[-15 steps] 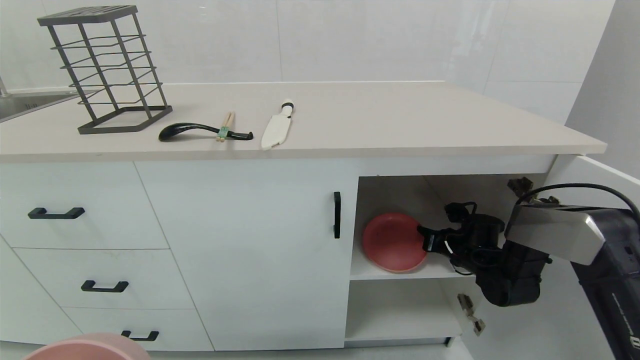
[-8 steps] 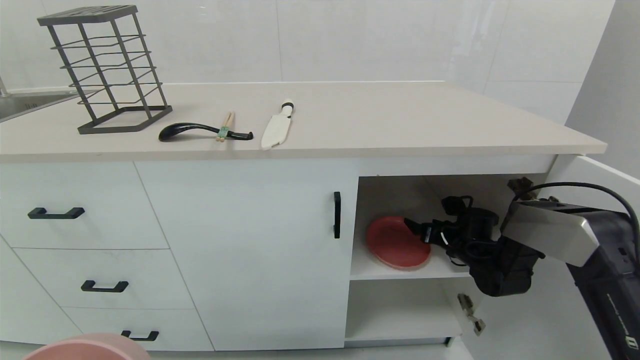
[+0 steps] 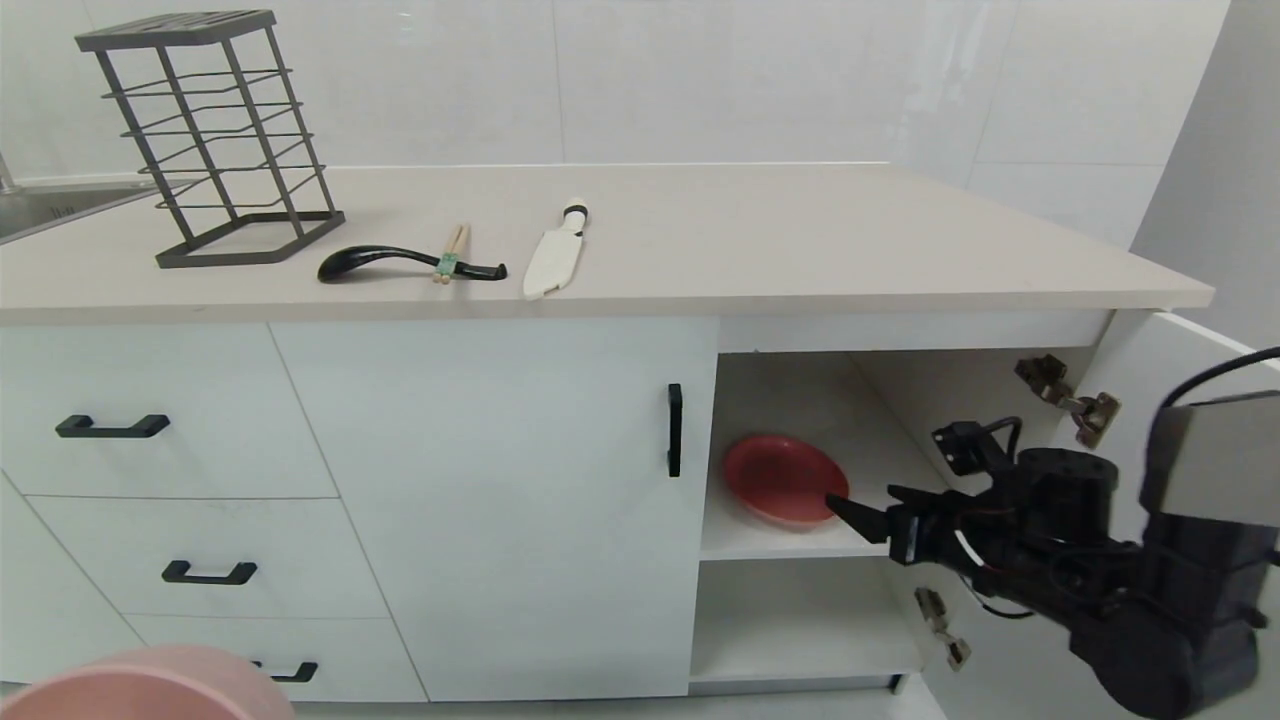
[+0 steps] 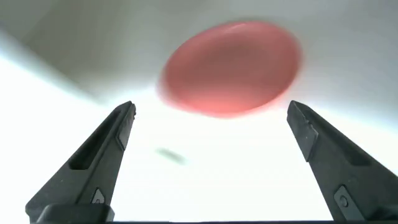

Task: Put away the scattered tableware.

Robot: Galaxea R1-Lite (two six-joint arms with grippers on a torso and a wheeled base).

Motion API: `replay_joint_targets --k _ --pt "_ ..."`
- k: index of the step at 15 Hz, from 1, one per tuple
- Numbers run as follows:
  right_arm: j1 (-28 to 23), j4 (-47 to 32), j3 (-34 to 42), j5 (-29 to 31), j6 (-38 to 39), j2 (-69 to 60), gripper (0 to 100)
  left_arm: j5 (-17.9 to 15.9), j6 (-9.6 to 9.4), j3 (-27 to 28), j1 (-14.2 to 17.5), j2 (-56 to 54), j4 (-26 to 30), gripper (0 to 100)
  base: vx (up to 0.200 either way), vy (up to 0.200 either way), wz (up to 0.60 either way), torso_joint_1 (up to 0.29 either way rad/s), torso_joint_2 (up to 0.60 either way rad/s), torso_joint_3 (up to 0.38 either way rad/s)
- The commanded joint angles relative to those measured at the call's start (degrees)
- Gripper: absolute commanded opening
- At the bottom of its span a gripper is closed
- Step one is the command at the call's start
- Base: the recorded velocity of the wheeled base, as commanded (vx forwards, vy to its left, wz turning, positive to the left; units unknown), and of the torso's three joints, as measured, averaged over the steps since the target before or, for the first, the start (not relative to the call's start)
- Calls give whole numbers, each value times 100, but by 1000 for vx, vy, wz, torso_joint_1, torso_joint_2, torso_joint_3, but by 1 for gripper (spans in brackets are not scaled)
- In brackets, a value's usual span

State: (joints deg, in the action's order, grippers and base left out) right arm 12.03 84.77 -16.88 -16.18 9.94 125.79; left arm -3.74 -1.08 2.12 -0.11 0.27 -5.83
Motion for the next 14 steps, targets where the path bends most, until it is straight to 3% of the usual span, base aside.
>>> replay_joint_targets --k 1,4,6,7,8,9,10,11,12,14 --pt "502 83 1688 -298 -176 -2375 100 84 21 825 64 861 -1043 0 0 0 0 0 0 0" --pt "1143 -804 1688 -298 -194 -3808 100 -65 -23 922 -367 1907 -876 0 0 0 0 0 0 0" --pt "1513 -1253 1627 -272 -255 -4502 100 -74 -243 1695 -833 2944 -947 0 0 0 0 0 0 0" --pt "1653 -1437 1521 -246 -334 -4687 100 -74 -568 2064 -1061 3462 -1034 0 0 0 0 0 0 0" --pt "1741 -1560 1442 -184 -361 -4828 100 -74 -1043 2293 -1299 3823 -1078 0 0 0 0 0 0 0" --pt "1829 -1762 1275 -87 -361 -4959 100 -39 -1922 2574 -1870 4491 -1105 0 0 0 0 0 0 0" --pt "1891 -1850 1196 -70 -361 -4995 100 -21 -2352 2741 -2292 5009 -1140 0 0 0 0 0 0 0" --pt "2049 -1868 1196 -61 -352 -5038 100 111 -2599 2846 -2608 5502 -1175 0 0 0 0 0 0 0" --pt "2181 -1877 1205 -61 -343 -5126 100 445 -2730 2934 -2995 5959 -1254 0 0 0 0 0 0 0" --pt "2383 -2017 1214 -52 -343 -5320 100 1438 -2713 3304 -4269 7084 -1623 0 0 0 0 0 0 0"
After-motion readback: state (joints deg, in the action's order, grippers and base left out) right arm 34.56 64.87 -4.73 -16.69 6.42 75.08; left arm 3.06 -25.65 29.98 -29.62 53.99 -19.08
